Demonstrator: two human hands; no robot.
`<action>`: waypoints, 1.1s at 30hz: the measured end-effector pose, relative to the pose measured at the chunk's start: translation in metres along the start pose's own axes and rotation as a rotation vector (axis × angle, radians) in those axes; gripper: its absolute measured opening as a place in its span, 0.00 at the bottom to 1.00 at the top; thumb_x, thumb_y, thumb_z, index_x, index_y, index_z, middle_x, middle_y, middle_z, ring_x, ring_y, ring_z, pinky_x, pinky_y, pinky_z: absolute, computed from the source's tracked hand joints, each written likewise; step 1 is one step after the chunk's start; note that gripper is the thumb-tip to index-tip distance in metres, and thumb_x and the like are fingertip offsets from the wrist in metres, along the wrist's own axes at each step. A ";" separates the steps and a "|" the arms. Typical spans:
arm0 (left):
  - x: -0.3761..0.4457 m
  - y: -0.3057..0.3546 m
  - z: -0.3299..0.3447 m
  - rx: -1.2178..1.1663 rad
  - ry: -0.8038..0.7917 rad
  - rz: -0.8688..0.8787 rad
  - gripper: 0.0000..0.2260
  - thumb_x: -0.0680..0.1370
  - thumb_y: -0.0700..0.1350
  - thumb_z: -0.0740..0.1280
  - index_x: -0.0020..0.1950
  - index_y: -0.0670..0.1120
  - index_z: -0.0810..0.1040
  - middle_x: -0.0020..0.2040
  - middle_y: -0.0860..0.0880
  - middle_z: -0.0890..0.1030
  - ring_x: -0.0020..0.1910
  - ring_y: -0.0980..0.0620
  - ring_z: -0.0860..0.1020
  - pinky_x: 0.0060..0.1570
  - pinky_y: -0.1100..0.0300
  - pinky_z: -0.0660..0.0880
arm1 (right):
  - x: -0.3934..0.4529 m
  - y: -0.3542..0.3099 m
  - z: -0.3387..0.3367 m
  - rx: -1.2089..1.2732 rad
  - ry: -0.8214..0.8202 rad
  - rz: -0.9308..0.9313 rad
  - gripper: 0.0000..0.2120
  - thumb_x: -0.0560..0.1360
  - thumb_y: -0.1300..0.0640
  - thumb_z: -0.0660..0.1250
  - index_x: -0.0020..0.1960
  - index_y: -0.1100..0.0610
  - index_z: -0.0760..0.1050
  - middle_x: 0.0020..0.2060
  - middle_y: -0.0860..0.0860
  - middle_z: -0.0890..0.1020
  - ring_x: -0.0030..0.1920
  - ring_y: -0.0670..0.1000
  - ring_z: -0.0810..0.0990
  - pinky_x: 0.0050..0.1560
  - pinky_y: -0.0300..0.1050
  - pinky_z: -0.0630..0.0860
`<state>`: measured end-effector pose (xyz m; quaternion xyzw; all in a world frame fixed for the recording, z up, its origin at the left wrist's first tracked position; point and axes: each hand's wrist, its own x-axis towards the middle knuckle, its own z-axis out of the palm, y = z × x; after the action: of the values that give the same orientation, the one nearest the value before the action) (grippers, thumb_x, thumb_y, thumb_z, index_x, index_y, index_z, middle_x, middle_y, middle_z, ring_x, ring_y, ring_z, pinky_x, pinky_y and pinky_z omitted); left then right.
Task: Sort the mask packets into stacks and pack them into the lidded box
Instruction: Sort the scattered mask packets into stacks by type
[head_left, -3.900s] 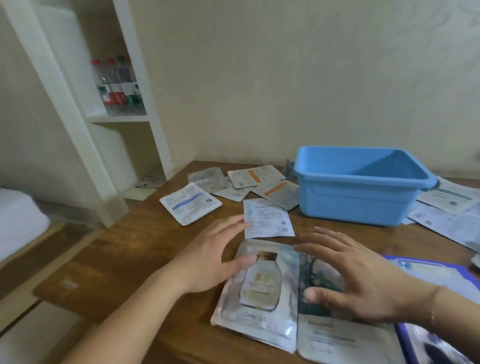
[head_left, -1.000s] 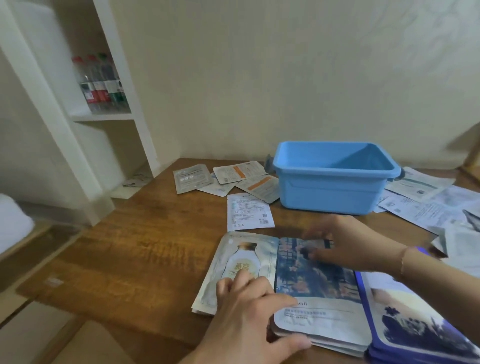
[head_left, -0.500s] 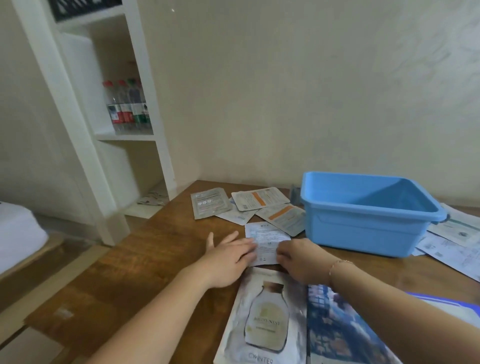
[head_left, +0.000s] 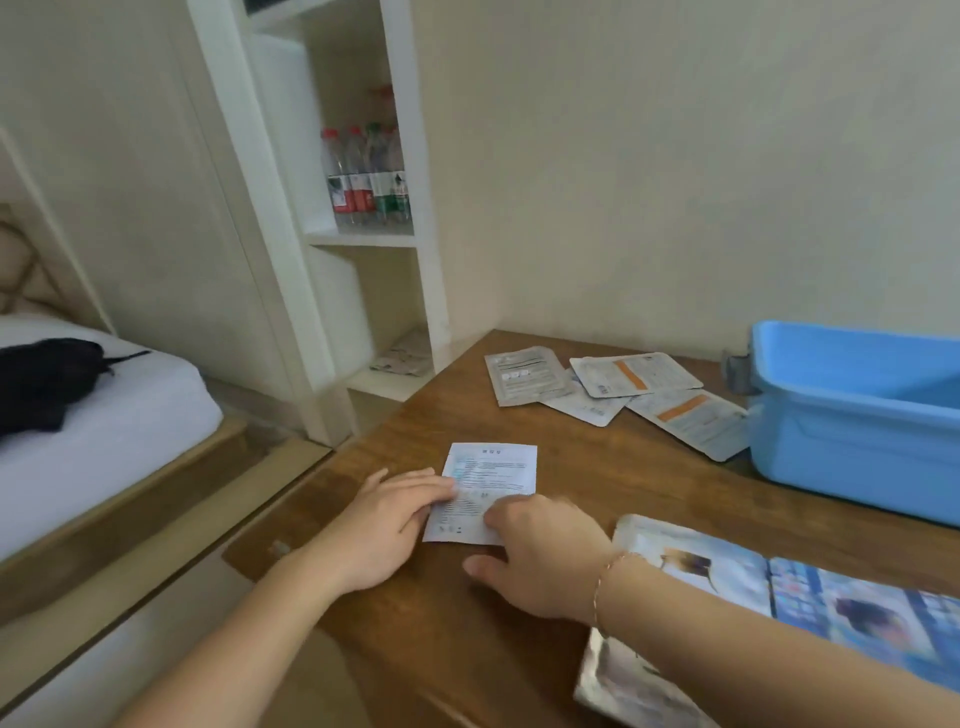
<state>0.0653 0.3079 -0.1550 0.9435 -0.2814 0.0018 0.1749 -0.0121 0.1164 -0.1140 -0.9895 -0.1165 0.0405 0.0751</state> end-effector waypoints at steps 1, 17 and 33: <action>-0.006 -0.005 -0.001 -0.016 0.036 0.008 0.19 0.84 0.41 0.55 0.71 0.58 0.72 0.72 0.64 0.68 0.72 0.67 0.59 0.77 0.55 0.48 | -0.001 -0.009 0.001 -0.031 0.007 -0.008 0.27 0.76 0.34 0.56 0.65 0.52 0.71 0.60 0.51 0.77 0.58 0.54 0.76 0.59 0.49 0.69; -0.115 0.015 0.034 -0.525 0.711 0.107 0.11 0.78 0.42 0.65 0.58 0.47 0.81 0.59 0.53 0.81 0.60 0.51 0.79 0.59 0.59 0.75 | -0.070 -0.051 0.043 -0.352 0.628 -0.340 0.03 0.61 0.59 0.69 0.34 0.53 0.76 0.24 0.50 0.74 0.18 0.53 0.70 0.22 0.39 0.59; -0.077 0.137 -0.007 -1.624 0.437 -0.462 0.09 0.76 0.44 0.69 0.56 0.52 0.79 0.47 0.48 0.86 0.50 0.47 0.84 0.54 0.44 0.80 | -0.077 -0.001 -0.029 1.425 0.454 0.283 0.12 0.75 0.51 0.70 0.57 0.51 0.78 0.48 0.48 0.85 0.46 0.49 0.85 0.40 0.46 0.83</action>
<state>-0.0717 0.2442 -0.1112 0.5388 0.0426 -0.0538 0.8397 -0.0839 0.0951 -0.0807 -0.6913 0.0843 -0.0896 0.7120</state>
